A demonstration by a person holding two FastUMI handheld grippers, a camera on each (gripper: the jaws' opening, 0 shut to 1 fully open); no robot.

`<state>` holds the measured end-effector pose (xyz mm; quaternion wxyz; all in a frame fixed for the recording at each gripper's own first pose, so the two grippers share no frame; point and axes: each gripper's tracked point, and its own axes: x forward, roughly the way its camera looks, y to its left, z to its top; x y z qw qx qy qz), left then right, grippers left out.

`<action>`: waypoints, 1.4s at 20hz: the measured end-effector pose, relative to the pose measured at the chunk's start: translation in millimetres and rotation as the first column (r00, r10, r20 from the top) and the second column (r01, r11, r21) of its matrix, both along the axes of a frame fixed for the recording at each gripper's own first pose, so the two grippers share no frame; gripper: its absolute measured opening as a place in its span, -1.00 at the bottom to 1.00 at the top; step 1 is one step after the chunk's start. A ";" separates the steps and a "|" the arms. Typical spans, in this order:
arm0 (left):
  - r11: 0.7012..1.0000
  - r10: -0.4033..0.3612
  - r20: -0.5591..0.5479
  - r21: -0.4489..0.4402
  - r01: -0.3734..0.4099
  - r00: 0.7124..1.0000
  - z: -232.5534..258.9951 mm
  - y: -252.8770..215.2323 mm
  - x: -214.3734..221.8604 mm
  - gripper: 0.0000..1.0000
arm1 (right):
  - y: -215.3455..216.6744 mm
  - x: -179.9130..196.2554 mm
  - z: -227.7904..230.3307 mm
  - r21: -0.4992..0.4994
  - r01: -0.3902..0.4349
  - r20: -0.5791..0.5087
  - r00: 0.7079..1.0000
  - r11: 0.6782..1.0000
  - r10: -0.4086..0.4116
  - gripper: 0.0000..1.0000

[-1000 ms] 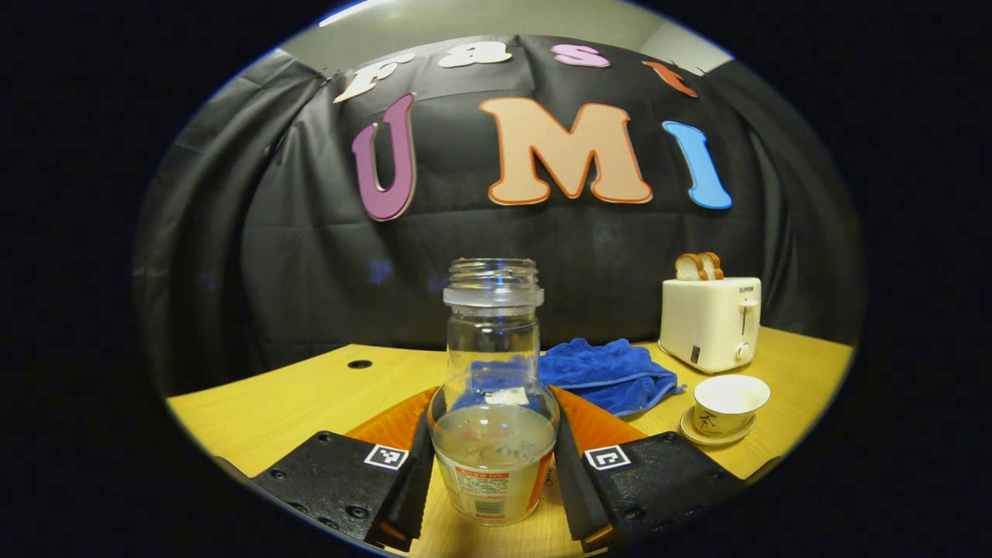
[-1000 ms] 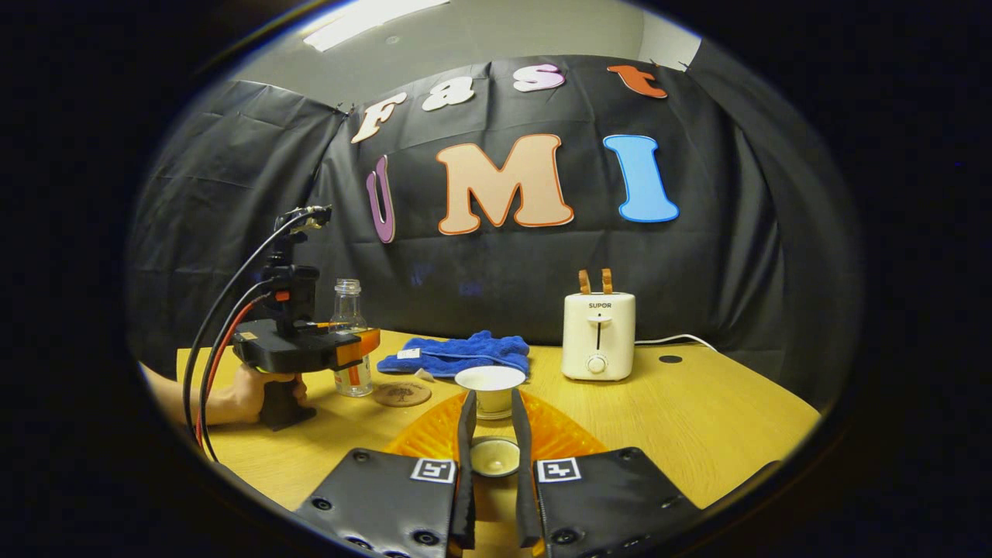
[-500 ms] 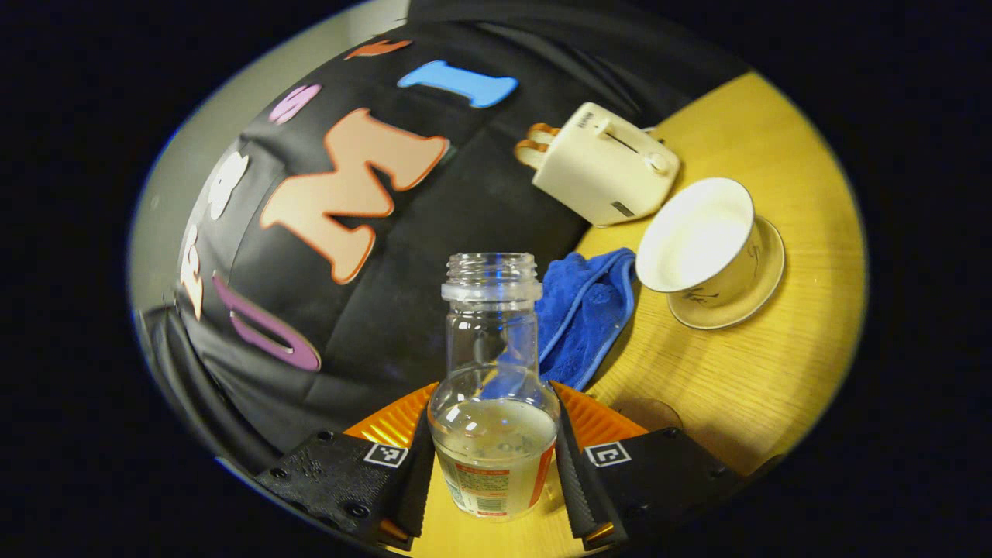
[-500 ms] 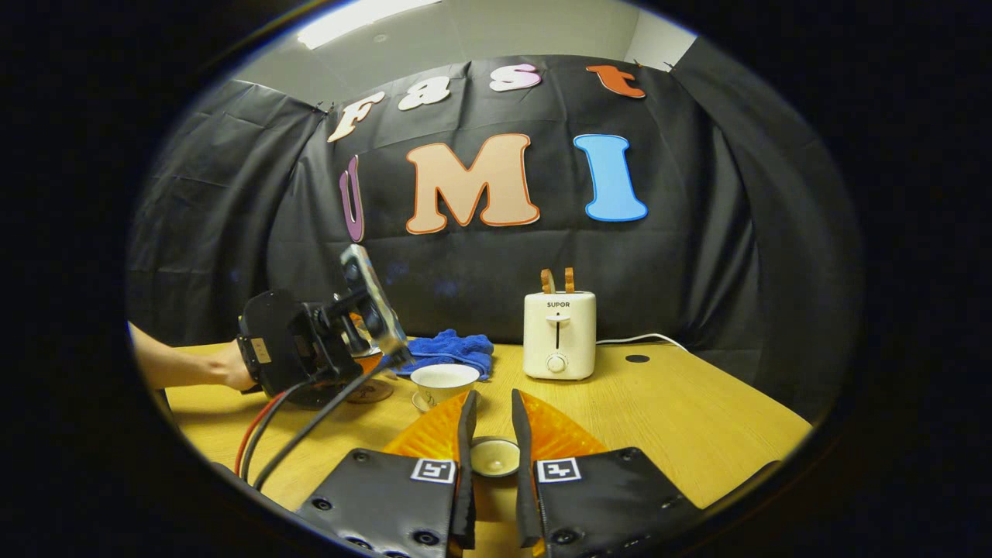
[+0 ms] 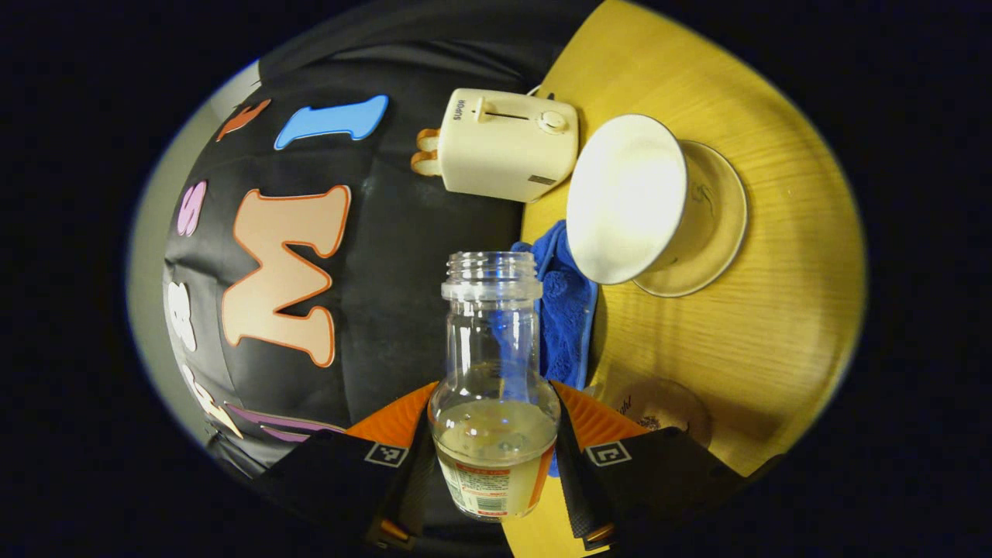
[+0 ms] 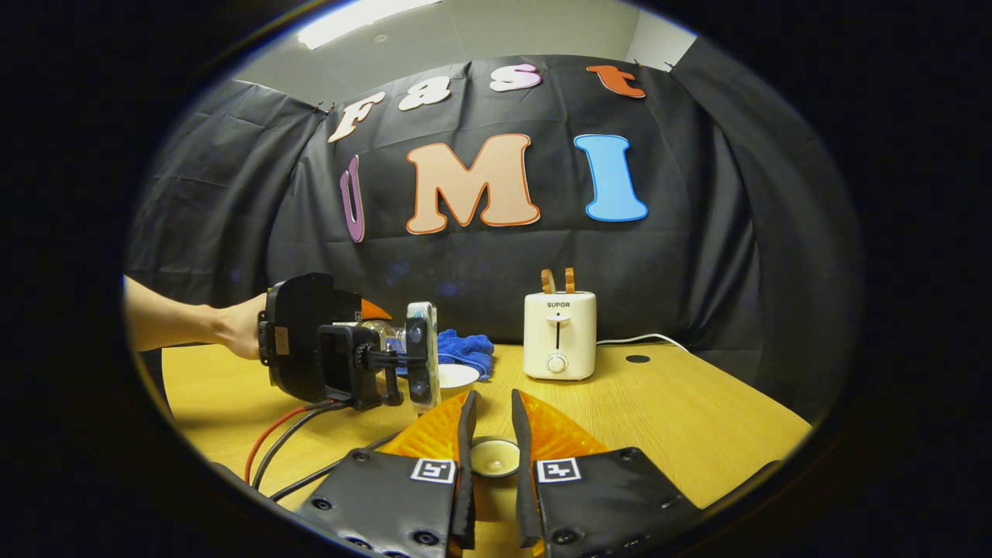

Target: Open the teacup lid with one hand, grasp the water bottle and pour water into the teacup with the other hand; after pouring, place the water bottle on the coaster and then close the teacup lid.

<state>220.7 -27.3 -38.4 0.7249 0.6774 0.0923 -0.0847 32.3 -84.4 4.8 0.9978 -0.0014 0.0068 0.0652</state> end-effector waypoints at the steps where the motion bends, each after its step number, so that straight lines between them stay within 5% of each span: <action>1: 0.999 0.000 -0.007 0.033 0.000 1.000 -1.8 1.7 0.9 0.35 | -0.1 0.3 -0.2 0.000 -0.001 0.001 1.000 1.000 0.001 -0.53; 12: 0.961 -0.047 -0.031 0.270 0.054 0.998 0.1 -6.4 -0.2 0.35 | 0.2 0.1 0.1 0.001 -0.007 0.001 1.000 1.000 0.007 -0.53; 28: 0.905 -0.080 -0.029 0.418 0.085 0.996 13.3 -18.6 -3.1 0.36 | 1.3 1.1 -0.4 0.001 -0.023 0.001 1.000 1.000 0.023 -0.53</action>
